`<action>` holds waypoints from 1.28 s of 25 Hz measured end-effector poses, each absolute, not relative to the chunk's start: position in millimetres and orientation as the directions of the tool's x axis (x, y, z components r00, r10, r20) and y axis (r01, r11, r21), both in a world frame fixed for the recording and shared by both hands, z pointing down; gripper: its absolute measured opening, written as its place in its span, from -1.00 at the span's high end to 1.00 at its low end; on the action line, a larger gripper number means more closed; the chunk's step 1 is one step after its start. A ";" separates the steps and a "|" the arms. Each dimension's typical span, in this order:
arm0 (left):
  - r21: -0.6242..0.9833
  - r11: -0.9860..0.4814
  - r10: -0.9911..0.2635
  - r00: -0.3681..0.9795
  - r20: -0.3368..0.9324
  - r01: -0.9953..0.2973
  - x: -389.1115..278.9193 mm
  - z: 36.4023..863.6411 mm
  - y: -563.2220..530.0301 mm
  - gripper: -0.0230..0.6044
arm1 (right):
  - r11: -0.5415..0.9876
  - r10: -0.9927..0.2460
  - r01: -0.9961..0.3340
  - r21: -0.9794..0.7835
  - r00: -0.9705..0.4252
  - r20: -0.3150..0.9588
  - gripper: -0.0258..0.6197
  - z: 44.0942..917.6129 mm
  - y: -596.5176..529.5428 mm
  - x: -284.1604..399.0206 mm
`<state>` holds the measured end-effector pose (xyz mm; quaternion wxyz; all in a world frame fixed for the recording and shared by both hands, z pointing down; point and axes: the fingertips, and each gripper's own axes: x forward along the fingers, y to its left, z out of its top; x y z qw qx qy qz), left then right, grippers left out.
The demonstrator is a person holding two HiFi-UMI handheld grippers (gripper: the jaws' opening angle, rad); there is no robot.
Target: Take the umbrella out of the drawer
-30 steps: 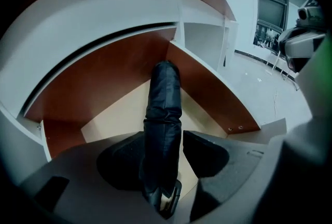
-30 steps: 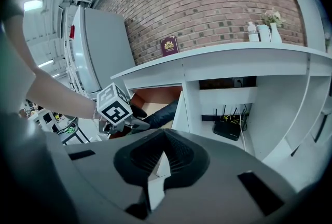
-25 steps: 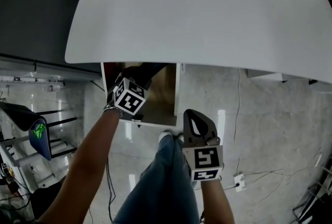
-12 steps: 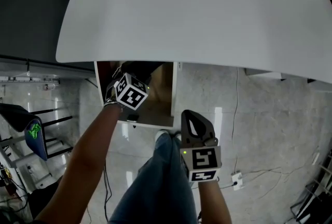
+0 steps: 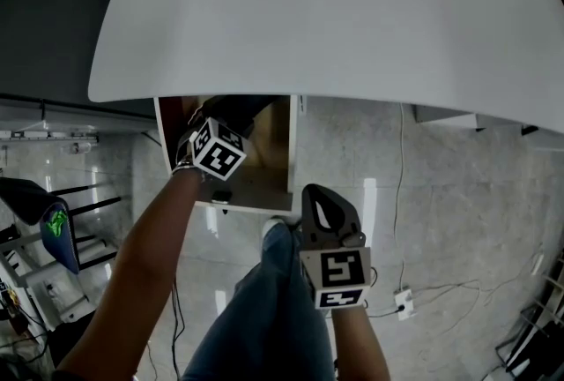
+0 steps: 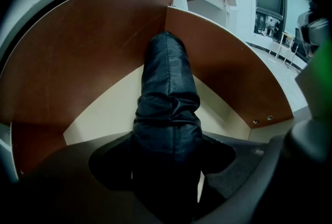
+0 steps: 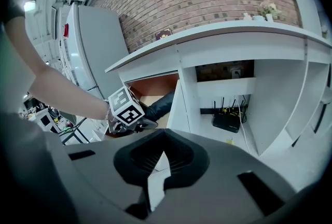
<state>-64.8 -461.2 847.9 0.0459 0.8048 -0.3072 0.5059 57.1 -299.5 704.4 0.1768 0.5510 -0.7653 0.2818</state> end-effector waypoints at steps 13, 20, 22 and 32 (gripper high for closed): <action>-0.237 -0.808 -0.428 0.262 0.865 -0.540 -68.4 820.8 -448.6 0.09 | 0.239 -0.748 -0.937 -0.255 -0.345 0.568 0.94 694.1 -289.9 48.2; -0.257 -0.801 -0.451 0.262 0.853 -0.541 -73.7 789.6 -432.2 0.09 | 0.273 -0.743 -0.923 -0.269 -0.381 0.550 0.94 668.5 -280.6 38.0; -0.258 -0.801 -0.453 0.264 0.852 -0.540 -74.3 781.4 -428.1 0.09 | 0.284 -0.742 -0.922 -0.263 -0.386 0.548 0.94 660.0 -278.9 34.8; -0.293 -0.831 -0.453 0.269 0.850 -0.473 -72.9 741.4 -394.4 0.09 | 0.317 -0.752 -0.915 -0.250 -0.403 0.521 0.95 620.9 -270.9 26.4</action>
